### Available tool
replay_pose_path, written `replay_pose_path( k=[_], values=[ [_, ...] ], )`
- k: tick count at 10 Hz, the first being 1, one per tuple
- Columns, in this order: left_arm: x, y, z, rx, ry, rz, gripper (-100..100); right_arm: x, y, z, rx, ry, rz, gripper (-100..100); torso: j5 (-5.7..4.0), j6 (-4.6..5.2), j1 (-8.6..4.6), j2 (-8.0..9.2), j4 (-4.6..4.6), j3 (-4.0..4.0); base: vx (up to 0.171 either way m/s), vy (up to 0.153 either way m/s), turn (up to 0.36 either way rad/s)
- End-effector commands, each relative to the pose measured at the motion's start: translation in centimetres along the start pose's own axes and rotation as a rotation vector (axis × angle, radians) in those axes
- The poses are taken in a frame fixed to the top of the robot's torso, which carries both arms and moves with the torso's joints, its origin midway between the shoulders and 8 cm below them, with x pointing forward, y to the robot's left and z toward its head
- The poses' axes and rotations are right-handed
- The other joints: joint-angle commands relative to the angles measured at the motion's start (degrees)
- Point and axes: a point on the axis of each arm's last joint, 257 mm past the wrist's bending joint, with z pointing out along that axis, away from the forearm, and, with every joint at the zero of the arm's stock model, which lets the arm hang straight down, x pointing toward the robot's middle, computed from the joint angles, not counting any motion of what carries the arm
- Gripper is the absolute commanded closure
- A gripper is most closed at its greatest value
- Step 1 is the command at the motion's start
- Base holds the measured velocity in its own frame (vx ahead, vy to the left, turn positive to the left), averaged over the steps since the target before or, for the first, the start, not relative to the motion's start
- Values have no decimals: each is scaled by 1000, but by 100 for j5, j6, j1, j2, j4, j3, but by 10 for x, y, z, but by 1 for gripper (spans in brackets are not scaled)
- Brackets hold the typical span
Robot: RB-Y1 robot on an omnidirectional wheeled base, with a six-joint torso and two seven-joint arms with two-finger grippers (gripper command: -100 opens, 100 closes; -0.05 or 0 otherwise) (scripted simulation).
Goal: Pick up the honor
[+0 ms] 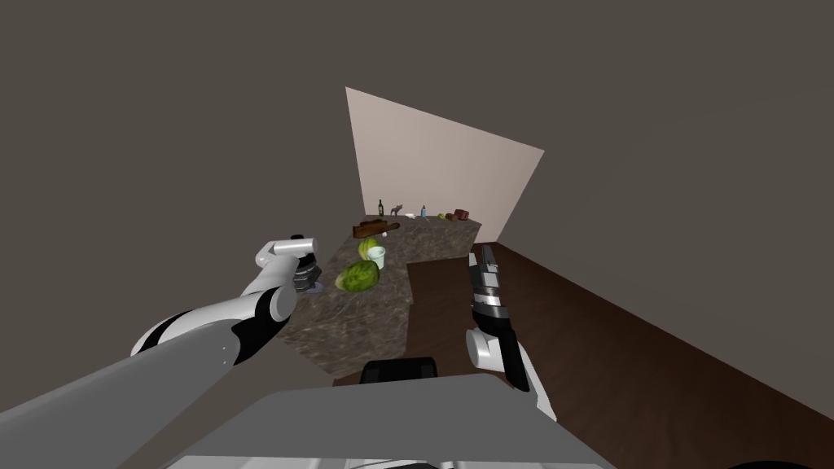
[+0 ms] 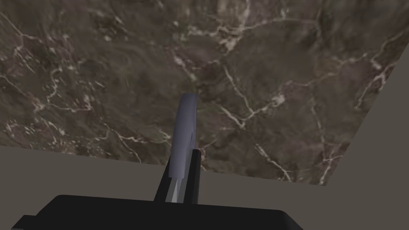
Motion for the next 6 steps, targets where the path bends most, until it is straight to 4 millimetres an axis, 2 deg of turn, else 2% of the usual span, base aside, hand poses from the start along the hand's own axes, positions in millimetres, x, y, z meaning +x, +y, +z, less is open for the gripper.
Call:
replay_pose_path(
  k=[1, 3, 4, 5, 6],
  values=[
    [0, 0, 0, 0, 0, 0, 100, 0, 0, 0, 0, 0, 0, 0, 0, 0, 0, 0, 0, 0, 0, 0, 0],
    [-1, -3, -2, 8, -4, 3, 100, 0, 0, 0, 0, 0, 0, 0, 17, -5, 11, -15, -14, -15, 0, 0, 0],
    [-2, -3, -3, 9, -5, 3, 0, 0, 0, 0, 0, 0, 0, 0, 19, -5, 15, -19, -17, -18, 0, 0, 0],
    [-3, -4, -13, 8, -4, 4, 100, 0, 0, 0, 0, 0, 0, 0, 20, -5, 16, -22, -19, -20, 6, 4, -2],
    [-5, -5, -18, 8, -4, 3, 100, 0, 0, 0, 0, 0, 0, 0, 18, -4, 17, -24, -17, -20, 0, 0, 0]
  ],
)
